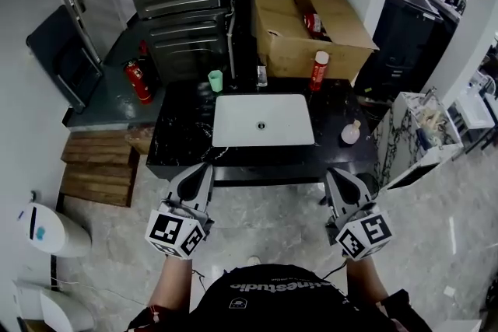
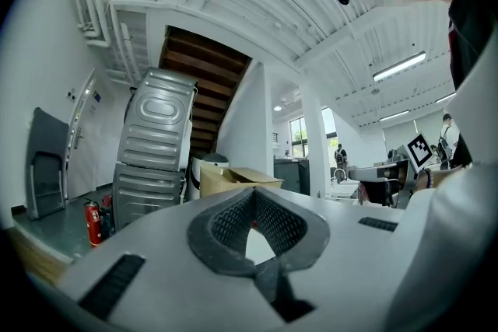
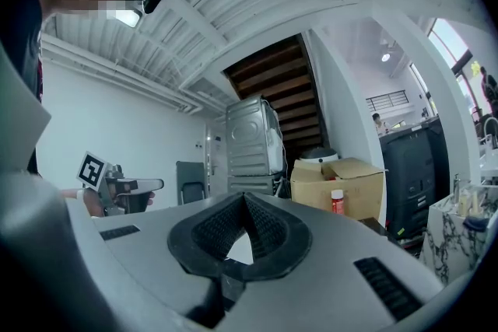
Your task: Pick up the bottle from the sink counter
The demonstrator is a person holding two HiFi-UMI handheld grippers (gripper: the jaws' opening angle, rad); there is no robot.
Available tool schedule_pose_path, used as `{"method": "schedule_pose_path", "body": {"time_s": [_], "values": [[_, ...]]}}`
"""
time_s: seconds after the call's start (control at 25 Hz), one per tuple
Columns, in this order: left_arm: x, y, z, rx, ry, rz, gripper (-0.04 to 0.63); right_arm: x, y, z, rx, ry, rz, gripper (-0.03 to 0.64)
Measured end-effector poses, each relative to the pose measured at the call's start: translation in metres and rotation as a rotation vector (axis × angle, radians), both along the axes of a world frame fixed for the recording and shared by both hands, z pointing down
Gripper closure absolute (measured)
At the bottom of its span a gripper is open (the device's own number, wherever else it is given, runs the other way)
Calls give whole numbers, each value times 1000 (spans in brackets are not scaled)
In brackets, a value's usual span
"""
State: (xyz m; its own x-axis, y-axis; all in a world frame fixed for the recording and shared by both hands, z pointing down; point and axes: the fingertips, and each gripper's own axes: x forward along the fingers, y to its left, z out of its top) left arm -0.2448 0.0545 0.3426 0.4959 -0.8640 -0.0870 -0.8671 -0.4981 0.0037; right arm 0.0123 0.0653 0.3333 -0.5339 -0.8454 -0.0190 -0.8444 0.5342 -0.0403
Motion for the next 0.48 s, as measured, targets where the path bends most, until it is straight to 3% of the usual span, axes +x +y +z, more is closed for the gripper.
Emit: {"method": "schedule_pose_path", "body": {"time_s": [0.24, 0.48], "values": [[-13, -16, 19, -24, 26, 19, 581, -10, -4, 7, -3, 6, 25, 580], [9, -49, 28, -49, 33, 62, 581, 6, -27, 19, -44, 3, 55, 579]]}}
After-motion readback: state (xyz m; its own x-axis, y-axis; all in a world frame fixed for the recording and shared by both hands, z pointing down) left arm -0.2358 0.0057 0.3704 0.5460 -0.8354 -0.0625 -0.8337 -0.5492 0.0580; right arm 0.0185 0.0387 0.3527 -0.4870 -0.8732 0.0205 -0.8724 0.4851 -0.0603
